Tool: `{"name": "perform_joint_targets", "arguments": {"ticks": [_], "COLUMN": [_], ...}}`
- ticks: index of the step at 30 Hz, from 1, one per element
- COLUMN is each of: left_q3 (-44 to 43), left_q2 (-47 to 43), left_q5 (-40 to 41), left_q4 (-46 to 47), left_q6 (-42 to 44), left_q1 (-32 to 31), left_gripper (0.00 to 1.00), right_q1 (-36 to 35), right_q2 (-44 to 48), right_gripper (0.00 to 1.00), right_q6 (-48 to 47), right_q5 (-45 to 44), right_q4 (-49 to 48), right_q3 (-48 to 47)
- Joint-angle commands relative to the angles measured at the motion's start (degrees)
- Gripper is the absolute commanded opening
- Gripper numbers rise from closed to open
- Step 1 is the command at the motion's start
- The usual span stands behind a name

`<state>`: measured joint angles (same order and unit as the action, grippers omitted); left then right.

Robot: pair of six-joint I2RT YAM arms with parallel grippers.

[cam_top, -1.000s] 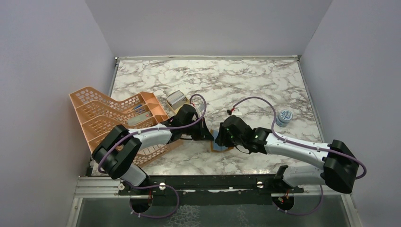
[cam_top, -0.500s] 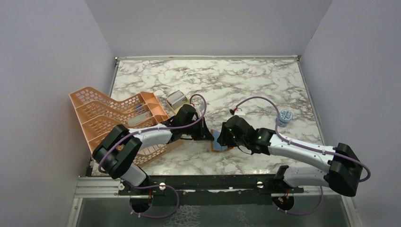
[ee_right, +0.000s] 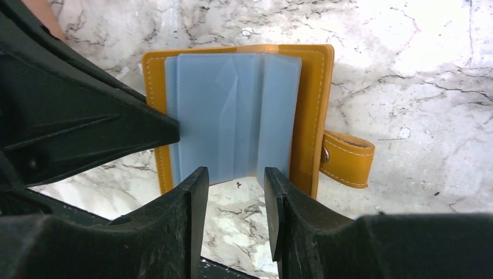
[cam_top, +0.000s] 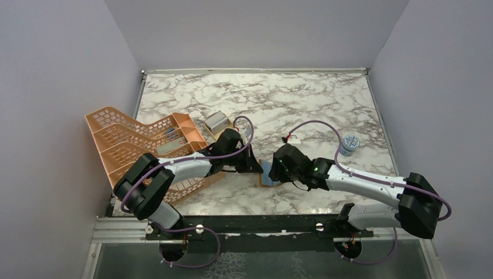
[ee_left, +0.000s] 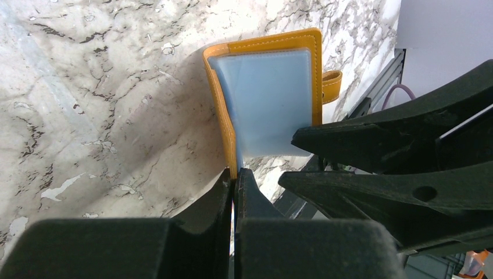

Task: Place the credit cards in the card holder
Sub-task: Open the card holder at the center of the board.

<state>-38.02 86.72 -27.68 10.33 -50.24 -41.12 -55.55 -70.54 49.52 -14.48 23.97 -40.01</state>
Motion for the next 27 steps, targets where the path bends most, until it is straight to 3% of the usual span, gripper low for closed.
{"name": "perform_joint_targets", "arguments": {"ticks": [1, 15, 27], "left_q3": [0.67, 0.23, 0.91], "left_q2": [-0.23, 0.29, -0.06], "left_q5": [-1.02, -0.79, -0.79], "left_q4": [1.69, 1.19, 1.41], "left_q6": [0.36, 0.76, 0.67], "left_q1": [-0.36, -0.36, -0.4], "left_gripper": [0.0, 0.0, 0.0], "right_q1": [-0.09, -0.06, -0.06], "right_q2": [-0.28, 3.5, -0.13], "right_gripper": [0.41, 0.42, 0.42], "right_q6": [0.68, 0.59, -0.26], "right_q5": [-3.3, -6.55, -5.07], "right_q4": [2.63, 6.99, 2.94], "right_q3": [-0.14, -0.73, 0.1]}}
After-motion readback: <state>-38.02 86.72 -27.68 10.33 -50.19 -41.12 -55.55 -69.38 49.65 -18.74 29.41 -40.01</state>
